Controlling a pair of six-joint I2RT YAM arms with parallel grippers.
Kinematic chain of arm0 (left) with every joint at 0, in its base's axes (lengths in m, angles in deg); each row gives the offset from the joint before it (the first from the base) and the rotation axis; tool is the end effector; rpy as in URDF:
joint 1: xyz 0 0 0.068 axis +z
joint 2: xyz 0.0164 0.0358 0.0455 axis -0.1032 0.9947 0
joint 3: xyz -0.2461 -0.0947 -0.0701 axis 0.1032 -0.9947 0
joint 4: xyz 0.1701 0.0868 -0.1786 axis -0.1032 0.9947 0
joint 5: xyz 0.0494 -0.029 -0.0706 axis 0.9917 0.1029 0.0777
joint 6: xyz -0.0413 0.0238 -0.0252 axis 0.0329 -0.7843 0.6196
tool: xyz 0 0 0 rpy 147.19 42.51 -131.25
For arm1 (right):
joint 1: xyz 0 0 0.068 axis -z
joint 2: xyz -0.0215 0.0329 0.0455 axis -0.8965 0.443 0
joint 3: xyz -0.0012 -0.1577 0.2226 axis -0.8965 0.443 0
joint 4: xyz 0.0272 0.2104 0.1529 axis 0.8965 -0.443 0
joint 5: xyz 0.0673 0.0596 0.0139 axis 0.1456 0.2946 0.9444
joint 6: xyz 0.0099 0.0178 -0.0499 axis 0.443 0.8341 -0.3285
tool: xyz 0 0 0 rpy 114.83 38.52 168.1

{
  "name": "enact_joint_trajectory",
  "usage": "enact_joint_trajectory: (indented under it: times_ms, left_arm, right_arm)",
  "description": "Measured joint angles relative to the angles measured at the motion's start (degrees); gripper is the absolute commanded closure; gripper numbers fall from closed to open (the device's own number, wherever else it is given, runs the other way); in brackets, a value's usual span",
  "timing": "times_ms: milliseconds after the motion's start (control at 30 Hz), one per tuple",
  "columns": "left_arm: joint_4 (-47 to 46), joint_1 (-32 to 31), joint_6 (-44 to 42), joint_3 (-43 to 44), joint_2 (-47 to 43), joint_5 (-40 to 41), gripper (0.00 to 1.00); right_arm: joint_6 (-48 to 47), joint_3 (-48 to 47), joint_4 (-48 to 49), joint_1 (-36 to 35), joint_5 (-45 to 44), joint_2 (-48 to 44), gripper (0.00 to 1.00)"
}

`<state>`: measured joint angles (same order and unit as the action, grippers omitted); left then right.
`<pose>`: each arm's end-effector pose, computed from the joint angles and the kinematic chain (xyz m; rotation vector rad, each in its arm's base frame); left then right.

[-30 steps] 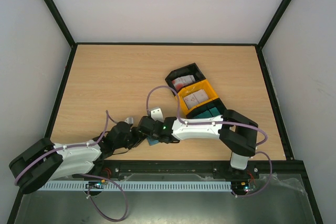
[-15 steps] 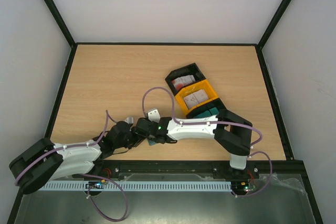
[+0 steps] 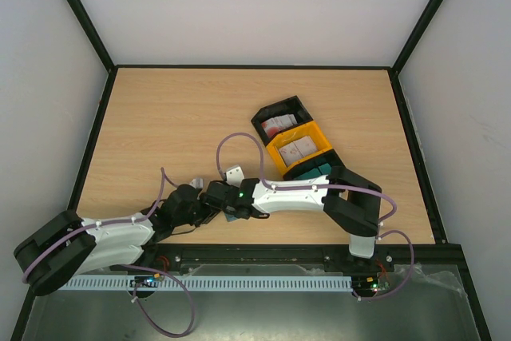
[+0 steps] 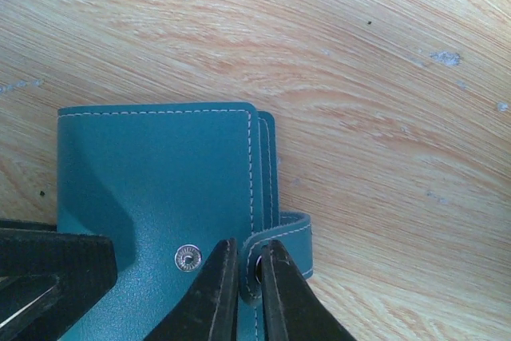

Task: Put the credit cards into the card holder

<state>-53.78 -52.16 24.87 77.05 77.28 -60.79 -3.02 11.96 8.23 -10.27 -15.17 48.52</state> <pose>0.1104 -0.1236 0.1093 -0.5869 2.4210 -1.3156 0.1091 0.3423 0.1654 -0.5881 2.6598 0.1861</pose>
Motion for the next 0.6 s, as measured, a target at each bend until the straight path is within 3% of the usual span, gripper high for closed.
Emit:
enact_joint_trajectory:
  times_ms: [133,600]
  left_arm:
    - [0.0,0.0,0.0,0.0,0.0,0.0,0.65]
    - [0.3,0.0,-0.2,0.0,-0.3,0.0,0.64]
  right_arm:
    - [0.4,-0.2,-0.3,0.0,-0.3,0.0,0.98]
    - [1.4,-0.2,0.0,0.1,-0.6,-0.1,0.98]
